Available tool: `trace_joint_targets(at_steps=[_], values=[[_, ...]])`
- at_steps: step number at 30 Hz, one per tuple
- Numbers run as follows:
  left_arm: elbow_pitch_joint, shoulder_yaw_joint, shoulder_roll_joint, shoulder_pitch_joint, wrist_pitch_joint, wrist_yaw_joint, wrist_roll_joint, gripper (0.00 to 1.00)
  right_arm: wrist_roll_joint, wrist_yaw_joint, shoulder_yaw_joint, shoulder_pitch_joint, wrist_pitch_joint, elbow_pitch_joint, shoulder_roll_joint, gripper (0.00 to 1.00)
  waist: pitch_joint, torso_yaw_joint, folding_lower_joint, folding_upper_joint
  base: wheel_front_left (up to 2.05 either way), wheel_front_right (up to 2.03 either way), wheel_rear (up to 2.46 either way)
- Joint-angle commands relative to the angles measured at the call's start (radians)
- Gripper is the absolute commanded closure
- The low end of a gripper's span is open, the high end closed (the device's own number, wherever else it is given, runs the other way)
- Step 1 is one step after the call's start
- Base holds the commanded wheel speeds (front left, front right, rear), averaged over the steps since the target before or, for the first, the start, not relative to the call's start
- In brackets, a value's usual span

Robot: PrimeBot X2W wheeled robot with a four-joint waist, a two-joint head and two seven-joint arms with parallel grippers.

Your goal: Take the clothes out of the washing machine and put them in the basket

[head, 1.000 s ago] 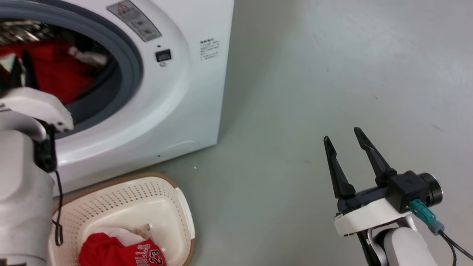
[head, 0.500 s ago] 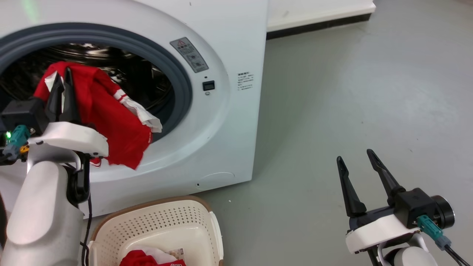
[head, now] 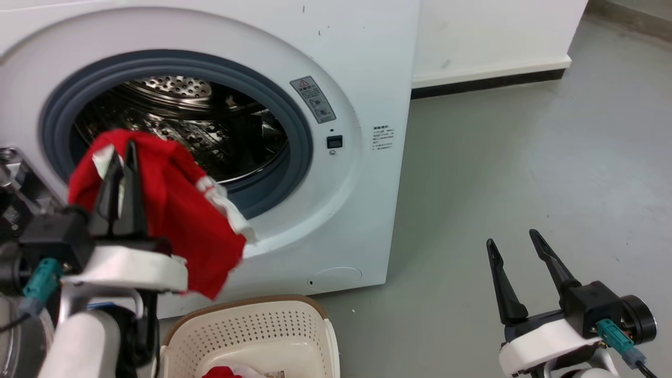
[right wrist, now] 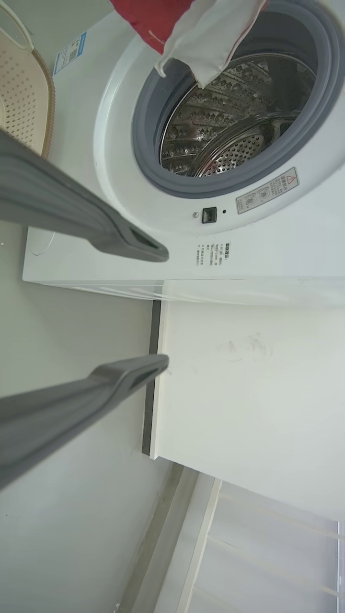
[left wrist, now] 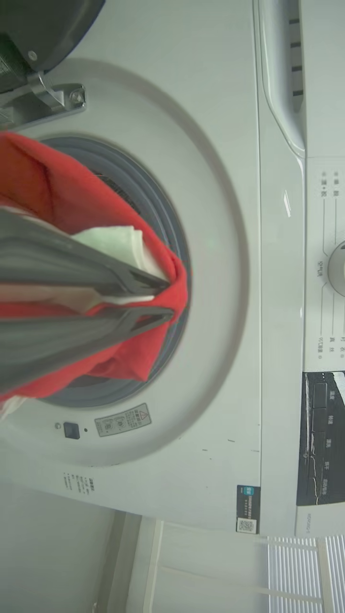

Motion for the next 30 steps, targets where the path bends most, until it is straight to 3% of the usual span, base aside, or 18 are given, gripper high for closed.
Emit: trace_joint_targets(at_steps=[1, 7, 11, 18, 30], values=[[-0.043, -0.014, -0.008, 0.043, 0.021, 0.01, -0.001, 1.0, -0.008, -0.001, -0.008, 0.025, 0.005, -0.008, 0.001, 0.0, -0.019, 0.02, 0.0002, -0.0001, 0.0, 0.0, 0.0], [-0.1, -0.064, -0.034, 0.143, 0.079, 0.018, -0.018, 1.0, -0.023, -0.001, -0.008, 0.039, 0.023, -0.034, 0.001, 0.0, -0.032, 0.046, 0.0002, -0.0001, 0.0, 0.0, 0.0], [-0.05, -0.098, -0.062, 0.199, 0.087, 0.009, -0.046, 1.0, -0.03, -0.001, -0.005, 0.041, 0.032, -0.047, 0.001, 0.0, -0.025, 0.055, 0.0002, -0.0001, 0.0, 0.0, 0.0], [0.142, -0.108, -0.121, 0.237, 0.042, -0.015, -0.117, 1.0, -0.019, -0.001, 0.018, 0.006, 0.03, -0.06, 0.001, 0.0, 0.043, 0.035, 0.0002, -0.0001, 0.0, 0.0, 0.0], [0.591, -0.102, -0.18, 0.119, -0.073, -0.078, -0.174, 1.0, -0.007, -0.001, 0.046, -0.072, 0.002, -0.05, 0.001, 0.0, 0.203, -0.027, 0.0002, -0.0001, 0.0, 0.0, 0.0]])
